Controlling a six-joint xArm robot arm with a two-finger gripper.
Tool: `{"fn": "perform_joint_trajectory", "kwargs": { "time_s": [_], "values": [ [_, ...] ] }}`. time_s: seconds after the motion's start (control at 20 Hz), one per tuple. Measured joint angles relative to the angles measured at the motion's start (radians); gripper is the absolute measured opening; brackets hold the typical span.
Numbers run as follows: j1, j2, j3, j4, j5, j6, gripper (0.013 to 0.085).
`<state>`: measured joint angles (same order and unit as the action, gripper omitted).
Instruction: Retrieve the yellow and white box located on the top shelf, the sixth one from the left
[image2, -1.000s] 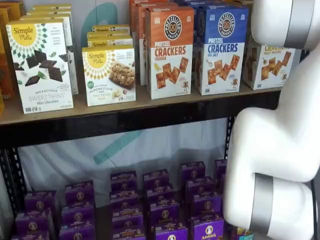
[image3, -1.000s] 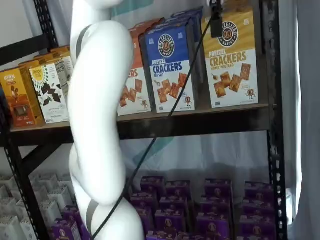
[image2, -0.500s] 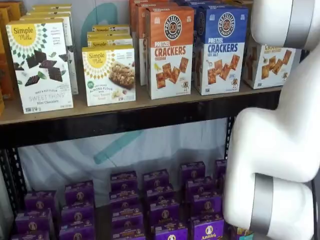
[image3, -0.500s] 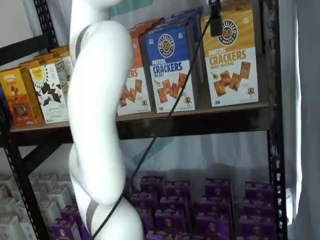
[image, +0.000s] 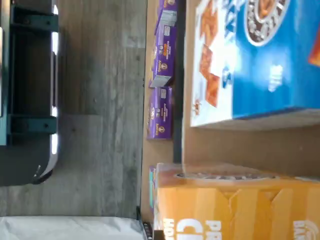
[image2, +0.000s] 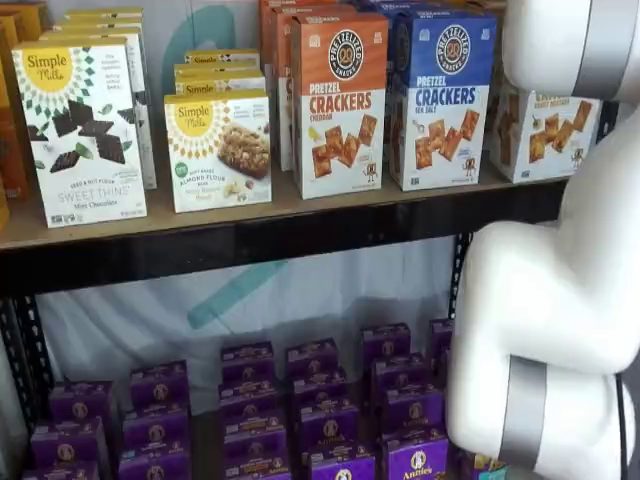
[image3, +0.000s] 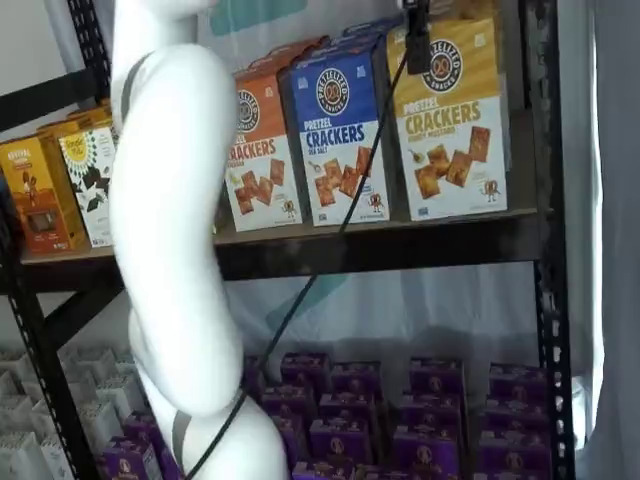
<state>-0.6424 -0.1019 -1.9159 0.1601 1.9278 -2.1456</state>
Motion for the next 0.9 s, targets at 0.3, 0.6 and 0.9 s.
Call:
{"fn": "perform_joint_trajectory", "kwargs": {
  "time_s": [0.3, 0.6, 0.9],
  "values": [
    [-0.026, -0.091, 0.084, 0.011, 0.018, -0.018, 0.057],
    [-0.035, -0.167, 0.149, 0.012, 0.049, -0.024, 0.057],
    [-0.011, -0.227, 0.194, 0.005, 0.095, 0.0, 0.057]
  ]
}}
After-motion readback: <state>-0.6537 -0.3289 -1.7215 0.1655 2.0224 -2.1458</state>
